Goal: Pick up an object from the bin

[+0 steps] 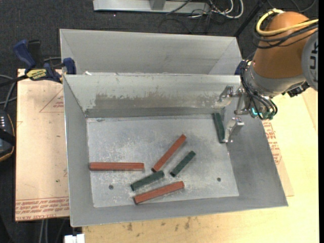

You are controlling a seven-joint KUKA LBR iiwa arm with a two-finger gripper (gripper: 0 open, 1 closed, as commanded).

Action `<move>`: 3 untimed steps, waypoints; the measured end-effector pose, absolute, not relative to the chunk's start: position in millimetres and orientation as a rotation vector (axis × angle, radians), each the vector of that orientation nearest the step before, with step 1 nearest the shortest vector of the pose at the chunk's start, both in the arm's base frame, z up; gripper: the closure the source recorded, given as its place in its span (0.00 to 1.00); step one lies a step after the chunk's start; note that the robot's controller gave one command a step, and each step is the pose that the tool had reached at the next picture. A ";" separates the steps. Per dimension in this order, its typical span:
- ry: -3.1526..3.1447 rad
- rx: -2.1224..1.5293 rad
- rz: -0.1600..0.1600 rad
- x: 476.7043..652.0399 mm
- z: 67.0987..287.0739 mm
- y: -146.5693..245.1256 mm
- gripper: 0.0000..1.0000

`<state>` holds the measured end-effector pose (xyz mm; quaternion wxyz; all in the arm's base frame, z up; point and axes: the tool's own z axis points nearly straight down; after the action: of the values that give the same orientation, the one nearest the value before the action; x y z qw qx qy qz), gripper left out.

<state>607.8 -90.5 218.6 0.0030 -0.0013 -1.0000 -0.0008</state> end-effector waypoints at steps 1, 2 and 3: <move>-3.143 -0.001 -0.001 609.4 222.9 -90.2 0.00; -3.143 0.002 0.000 609.8 222.6 -89.6 0.00; -3.123 0.354 -0.004 618.7 217.1 -70.0 0.00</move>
Offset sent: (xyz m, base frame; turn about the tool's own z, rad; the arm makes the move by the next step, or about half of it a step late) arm 0.0418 0.1133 -0.0705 -0.2201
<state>618.7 -70.0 217.1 -0.0005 0.1128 -0.9936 -0.0011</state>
